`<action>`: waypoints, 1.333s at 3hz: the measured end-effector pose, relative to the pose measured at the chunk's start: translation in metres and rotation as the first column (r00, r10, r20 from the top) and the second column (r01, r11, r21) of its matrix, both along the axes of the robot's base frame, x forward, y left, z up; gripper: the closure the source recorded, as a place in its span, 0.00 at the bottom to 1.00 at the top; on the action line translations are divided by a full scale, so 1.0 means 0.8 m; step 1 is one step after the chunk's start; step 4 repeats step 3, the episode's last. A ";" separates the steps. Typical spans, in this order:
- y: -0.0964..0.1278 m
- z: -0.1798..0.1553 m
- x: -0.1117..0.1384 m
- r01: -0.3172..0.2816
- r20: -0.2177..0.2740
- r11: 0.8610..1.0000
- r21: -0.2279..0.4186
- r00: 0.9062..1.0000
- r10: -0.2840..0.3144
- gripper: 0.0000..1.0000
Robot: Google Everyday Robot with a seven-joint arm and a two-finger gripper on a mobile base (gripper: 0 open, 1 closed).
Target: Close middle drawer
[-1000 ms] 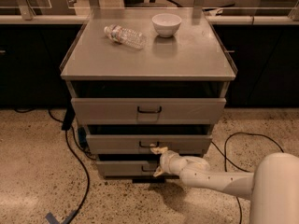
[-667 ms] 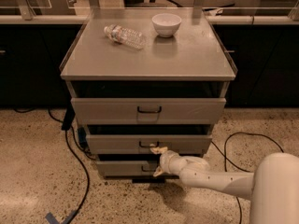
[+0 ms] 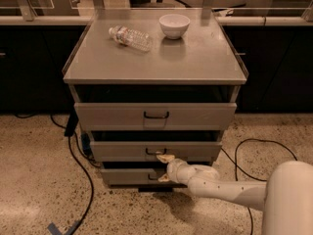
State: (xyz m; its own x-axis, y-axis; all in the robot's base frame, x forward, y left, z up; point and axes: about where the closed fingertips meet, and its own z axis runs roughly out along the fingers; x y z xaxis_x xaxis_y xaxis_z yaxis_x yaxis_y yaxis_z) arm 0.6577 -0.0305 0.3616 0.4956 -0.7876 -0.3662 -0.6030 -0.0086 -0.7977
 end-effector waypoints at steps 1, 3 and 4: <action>-0.007 -0.007 -0.003 0.004 -0.002 1.000 -0.008 1.000 -0.004 0.00; -0.005 -0.011 -0.007 0.004 -0.002 1.000 -0.009 1.000 -0.004 0.00; -0.005 -0.011 -0.007 0.004 -0.002 1.000 -0.009 1.000 -0.004 0.00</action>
Offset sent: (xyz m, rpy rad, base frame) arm -0.0455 -0.1003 0.0433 -0.0996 -0.0428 -0.2304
